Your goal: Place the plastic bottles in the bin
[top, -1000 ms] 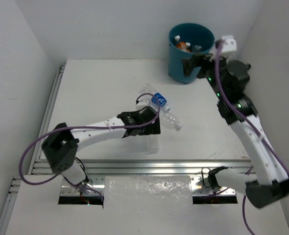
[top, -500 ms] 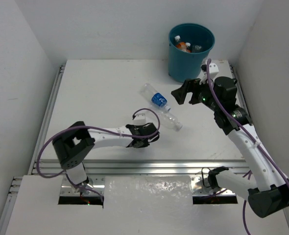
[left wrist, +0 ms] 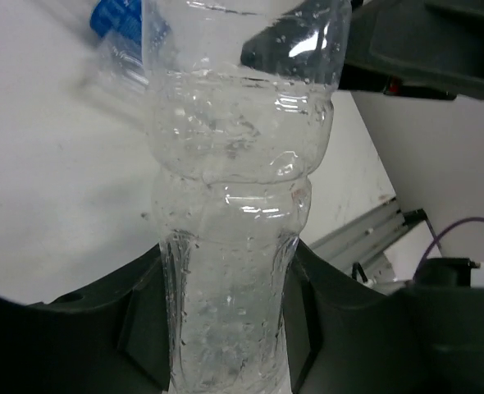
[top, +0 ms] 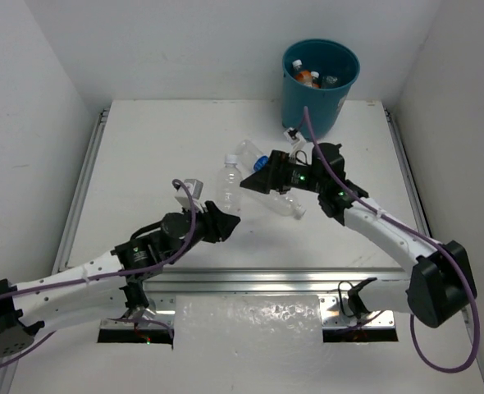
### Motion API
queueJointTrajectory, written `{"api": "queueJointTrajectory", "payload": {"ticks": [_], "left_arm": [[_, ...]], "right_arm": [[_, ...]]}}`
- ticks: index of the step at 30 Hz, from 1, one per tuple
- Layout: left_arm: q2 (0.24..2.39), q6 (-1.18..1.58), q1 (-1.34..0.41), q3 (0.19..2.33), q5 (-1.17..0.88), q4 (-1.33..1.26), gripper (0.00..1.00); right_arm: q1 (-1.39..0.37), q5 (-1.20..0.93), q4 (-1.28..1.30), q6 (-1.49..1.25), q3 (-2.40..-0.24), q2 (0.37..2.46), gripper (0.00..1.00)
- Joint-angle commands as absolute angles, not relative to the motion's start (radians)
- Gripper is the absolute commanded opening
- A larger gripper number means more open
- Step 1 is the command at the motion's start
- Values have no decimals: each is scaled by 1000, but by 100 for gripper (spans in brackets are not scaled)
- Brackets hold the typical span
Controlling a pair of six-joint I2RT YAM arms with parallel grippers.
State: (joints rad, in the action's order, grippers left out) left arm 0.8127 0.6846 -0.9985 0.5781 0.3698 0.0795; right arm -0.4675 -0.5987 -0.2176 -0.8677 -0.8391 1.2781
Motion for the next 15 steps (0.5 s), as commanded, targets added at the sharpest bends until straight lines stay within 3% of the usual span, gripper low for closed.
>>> {"api": "queueJointTrajectory", "payload": {"ticks": [1, 12, 14, 15], "left_arm": [[792, 560, -1008, 568, 270, -103, 0], [888, 476, -1006, 695, 210, -104, 0], [899, 465, -1006, 722, 224, -91, 9], [903, 459, -1005, 733, 235, -72, 34]], "right_arm": [[-517, -610, -388, -962, -890, 1302, 99], [-621, -730, -512, -968, -913, 1376, 99], [-621, -761, -534, -963, -922, 1385, 77], [-621, -776, -528, -956, -928, 1388, 27]]}}
